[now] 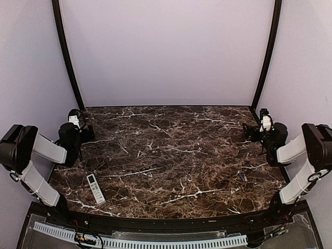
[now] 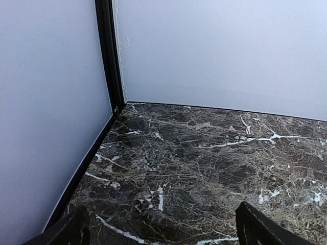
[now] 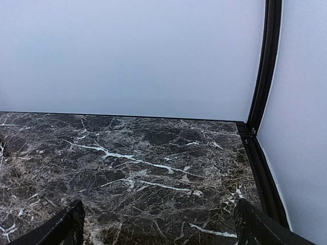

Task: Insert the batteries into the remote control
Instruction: Pick up the remote control from the center of the board.

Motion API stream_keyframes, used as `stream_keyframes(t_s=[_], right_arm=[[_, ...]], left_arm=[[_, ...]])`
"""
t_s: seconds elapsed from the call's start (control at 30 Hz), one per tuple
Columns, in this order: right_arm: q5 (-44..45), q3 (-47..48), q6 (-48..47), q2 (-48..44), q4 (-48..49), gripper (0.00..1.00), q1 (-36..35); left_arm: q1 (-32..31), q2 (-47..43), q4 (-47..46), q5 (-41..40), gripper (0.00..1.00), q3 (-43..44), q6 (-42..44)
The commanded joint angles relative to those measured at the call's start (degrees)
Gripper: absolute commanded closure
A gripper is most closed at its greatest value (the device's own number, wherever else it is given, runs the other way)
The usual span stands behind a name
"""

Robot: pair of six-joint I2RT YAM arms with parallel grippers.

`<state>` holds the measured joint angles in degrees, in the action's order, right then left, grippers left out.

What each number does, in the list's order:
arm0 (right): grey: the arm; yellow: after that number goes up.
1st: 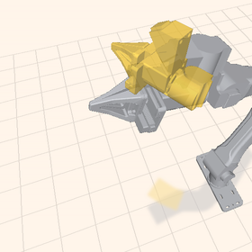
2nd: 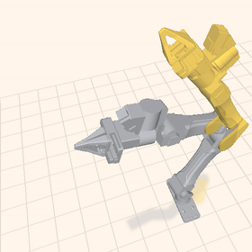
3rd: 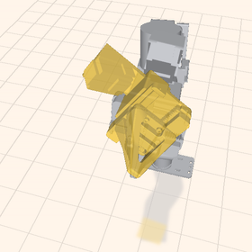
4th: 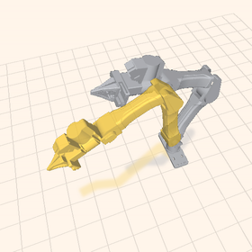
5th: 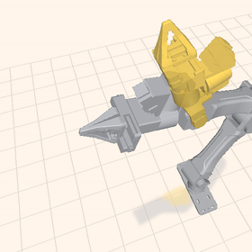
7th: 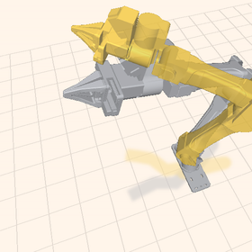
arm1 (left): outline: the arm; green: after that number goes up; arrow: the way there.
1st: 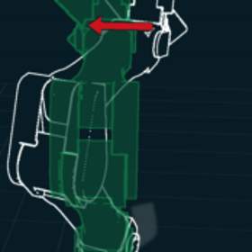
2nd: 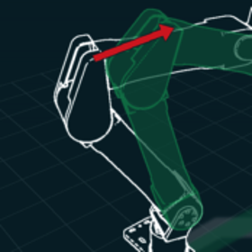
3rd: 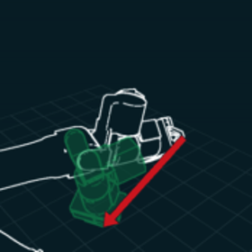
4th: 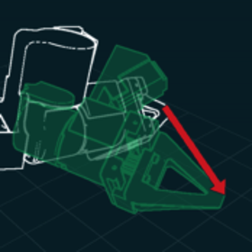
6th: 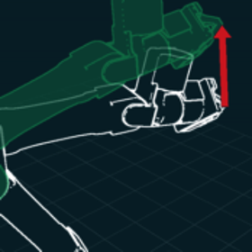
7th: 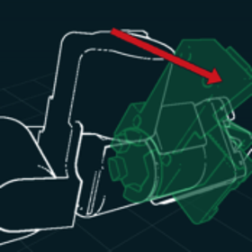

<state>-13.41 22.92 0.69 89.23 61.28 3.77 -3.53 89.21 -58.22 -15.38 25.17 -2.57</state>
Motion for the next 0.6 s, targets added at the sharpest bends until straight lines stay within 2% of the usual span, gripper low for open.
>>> stream_keyframes(t_s=[0.0,0.13,0.2,0.27,0.3,0.33,0.37,0.4,0.47,0.5,0.57], right_arm=[[3.94,1.17,0.58,-4.68,-2.59,0.01,-0.23],[4.82,5.23,1.58,-12.07,-16.13,0.01,-0.15],[4.74,7.27,5.19,-15.87,-21.83,0.01,0.04],[2.15,8.76,8.40,-19.09,-26.15,0.01,0.41],[0.66,9.37,9.99,-20.51,-27.83,0.01,0.49],[-0.59,9.96,12.27,-22.03,-29.64,0.01,0.53],[-2.15,10.83,13.83,-23.44,-32.21,0.01,0.57],[-2.92,11.25,15.21,-24.69,-33.27,0.01,0.58],[-5.33,12.42,18.06,-26.66,-36.49,0.01,0.49],[-6.09,12.87,19.20,-27.41,-37.89,0.01,0.34],[-5.90,14.96,19.95,-28.63,-43.24,0.01,-1.60]], left_arm=[[0.12,-1.05,-0.23,0.52,0.01,0.57,0.55],[0.22,-1.01,-0.25,0.57,0.01,0.57,0.55],[0.74,-1.14,0.46,1.76,0.01,0.92,0.18],[0.91,-2.10,1.83,-1.62,0.01,1.69,-0.29],[0.94,-4.35,8.59,-8.01,0.01,4.60,-3.00],[0.91,-5.60,19.29,-12.01,0.02,6.63,-5.27],[0.90,-8.32,23.28,-19.62,0.01,10.80,-10.11],[0.89,-9.87,26.74,-20.84,0.02,12.11,-11.11],[0.59,-13.88,30.21,-18.12,0.06,16.33,-11.73],[-0.15,-15.97,32.92,-16.79,0.06,17.73,-14.87],[-2.68,-17.93,53.58,-17.86,0.08,23.05,-23.25]])
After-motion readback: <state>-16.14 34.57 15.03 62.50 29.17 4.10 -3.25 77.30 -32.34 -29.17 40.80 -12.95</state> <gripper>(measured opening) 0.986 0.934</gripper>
